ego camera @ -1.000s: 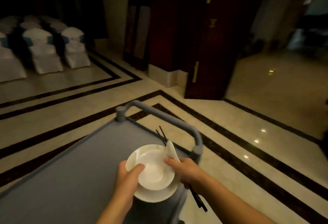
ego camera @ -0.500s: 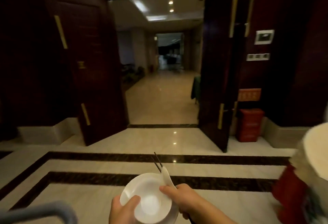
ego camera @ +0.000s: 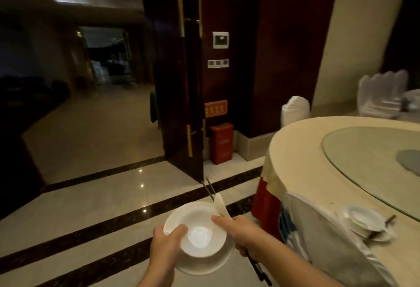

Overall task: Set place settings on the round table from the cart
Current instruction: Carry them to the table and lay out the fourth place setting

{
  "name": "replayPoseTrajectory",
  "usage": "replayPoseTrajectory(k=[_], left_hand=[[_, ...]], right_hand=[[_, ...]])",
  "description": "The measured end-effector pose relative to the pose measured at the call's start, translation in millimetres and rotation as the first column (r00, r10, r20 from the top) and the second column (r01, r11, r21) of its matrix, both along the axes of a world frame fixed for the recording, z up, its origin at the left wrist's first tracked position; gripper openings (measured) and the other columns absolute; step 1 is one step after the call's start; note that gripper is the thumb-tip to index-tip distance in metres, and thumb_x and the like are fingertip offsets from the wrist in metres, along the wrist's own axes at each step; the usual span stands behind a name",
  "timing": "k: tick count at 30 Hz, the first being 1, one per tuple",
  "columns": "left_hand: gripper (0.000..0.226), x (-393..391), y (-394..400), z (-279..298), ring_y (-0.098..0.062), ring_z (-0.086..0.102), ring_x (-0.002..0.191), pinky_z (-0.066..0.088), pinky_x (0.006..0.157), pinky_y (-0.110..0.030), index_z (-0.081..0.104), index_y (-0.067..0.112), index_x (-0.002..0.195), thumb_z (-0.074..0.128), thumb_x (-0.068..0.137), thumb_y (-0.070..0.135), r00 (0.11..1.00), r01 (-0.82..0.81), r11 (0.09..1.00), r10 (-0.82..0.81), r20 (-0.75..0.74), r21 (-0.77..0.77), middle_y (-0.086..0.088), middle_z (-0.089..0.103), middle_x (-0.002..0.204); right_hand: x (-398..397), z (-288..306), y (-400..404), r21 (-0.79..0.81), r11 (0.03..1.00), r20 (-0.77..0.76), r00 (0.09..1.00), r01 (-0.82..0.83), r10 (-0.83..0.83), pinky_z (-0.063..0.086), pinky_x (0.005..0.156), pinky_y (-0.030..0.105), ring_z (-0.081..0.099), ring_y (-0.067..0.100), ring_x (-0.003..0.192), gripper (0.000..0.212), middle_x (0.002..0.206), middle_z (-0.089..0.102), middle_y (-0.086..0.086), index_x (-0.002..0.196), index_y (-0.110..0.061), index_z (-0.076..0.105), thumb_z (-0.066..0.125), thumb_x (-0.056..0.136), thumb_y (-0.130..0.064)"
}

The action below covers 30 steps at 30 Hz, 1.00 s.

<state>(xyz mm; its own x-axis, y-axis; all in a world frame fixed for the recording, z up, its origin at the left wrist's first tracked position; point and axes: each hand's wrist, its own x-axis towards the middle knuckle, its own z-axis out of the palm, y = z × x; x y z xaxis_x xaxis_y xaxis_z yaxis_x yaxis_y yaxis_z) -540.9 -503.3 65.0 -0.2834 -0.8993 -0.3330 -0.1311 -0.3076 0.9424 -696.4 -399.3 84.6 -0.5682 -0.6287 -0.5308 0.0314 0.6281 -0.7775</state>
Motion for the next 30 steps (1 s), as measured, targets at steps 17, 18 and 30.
replayPoseTrajectory(k=[17, 18, 30], left_hand=[[0.046, -248.4, -138.0, 22.2, -0.026, 0.058, 0.092, 0.047, 0.06, -0.032, 0.045, 0.016, 0.122, 0.068, 0.083, 0.024, 0.794, 0.604, 0.789, -0.608, -0.002, -0.114, -0.004, 0.056, 0.102], [0.048, -261.3, -141.5, 20.8, -0.027, 0.059, 0.094, 0.048, 0.064, -0.034, 0.045, 0.015, 0.124, 0.068, 0.083, 0.023, 0.781, 0.62, 0.776, -0.625, -0.002, -0.117, -0.007, 0.057, 0.105], [0.045, -459.7, -202.2, 1.1, -0.025, 0.059, 0.093, 0.053, 0.073, -0.039, 0.046, 0.015, 0.124, 0.067, 0.085, 0.022, 0.702, 0.712, 0.699, -0.709, 0.064, -0.06, -0.008, 0.058, 0.108]], right_hand=[[-152.4, 25.3, -61.9, -0.141, 0.815, -0.009, 0.823, 0.562, -0.568, 0.056, 0.065, 0.029, 0.07, 0.019, 0.084, 0.057, 0.094, 0.073, 0.001, 0.099, -0.019, 0.061, 0.066, 0.072, -0.069], [-161.5, 22.1, -63.7, -0.142, 0.806, -0.004, 0.814, 0.574, -0.581, 0.058, 0.073, 0.032, 0.071, 0.021, 0.086, 0.059, 0.095, 0.073, 0.002, 0.1, -0.019, 0.062, 0.066, 0.071, -0.069], [-346.8, -8.8, -121.9, -0.201, 0.718, 0.048, 0.738, 0.667, -0.673, 0.051, 0.062, 0.028, 0.07, 0.026, 0.083, 0.057, 0.095, 0.073, 0.01, 0.103, -0.005, 0.068, 0.069, 0.08, -0.057]])
